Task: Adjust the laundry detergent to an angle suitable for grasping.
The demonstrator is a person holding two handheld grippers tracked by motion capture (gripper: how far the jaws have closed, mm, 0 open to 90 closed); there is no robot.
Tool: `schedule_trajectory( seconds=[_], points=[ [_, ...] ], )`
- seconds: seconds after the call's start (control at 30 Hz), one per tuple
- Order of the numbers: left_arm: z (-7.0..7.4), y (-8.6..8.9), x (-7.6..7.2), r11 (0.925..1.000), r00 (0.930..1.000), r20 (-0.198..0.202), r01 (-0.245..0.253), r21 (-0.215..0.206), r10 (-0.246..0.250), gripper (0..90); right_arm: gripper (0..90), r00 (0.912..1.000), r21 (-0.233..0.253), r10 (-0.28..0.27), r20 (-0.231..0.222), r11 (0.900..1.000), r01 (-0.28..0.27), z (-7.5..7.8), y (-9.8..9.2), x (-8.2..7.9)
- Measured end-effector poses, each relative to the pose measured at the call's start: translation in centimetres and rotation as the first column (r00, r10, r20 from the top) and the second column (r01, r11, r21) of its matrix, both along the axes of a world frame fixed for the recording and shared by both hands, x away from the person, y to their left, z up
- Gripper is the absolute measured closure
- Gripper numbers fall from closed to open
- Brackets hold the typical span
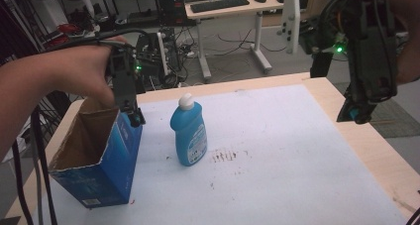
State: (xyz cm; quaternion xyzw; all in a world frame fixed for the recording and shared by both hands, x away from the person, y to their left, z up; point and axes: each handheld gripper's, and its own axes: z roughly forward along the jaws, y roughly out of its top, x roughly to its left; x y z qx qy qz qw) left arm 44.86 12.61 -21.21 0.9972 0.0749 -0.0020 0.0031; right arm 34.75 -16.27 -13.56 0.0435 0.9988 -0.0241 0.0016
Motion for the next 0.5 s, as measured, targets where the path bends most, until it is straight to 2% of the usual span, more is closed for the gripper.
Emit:
schedule_trajectory(
  seconds=[0.2,0.3,0.43,0.5],
  points=[
    [0.04,-0.03,0.01,0.9999,1.0,-0.001,0.003,-0.01,-0.003,1.7,1.5,0.9998,0.009,0.018,-0.01,1.0,-0.017,-0.13,0.45,0.02],
    [-0.04,-0.06,0.07,0.9999,0.9999,0.007,-0.01,0.004,0.01,1.7,1.5,0.9998,0.0,0.019,-0.007,1.0,-0.019,-0.23,0.47,0.07],
    [-0.03,-0.1,-0.05,0.9998,0.9998,0.005,-0.018,-0.006,0.018,1.7,1.5,0.9996,0.009,0.028,-0.004,1.0,-0.028,-0.32,0.35,0.05],
    [-0.06,-0.14,-0.21,0.9998,0.9998,0.005,-0.019,0.003,0.019,1.7,1.5,0.9993,0.009,0.037,-0.002,0.999,-0.037,-0.35,0.16,0.08]
  ],
)
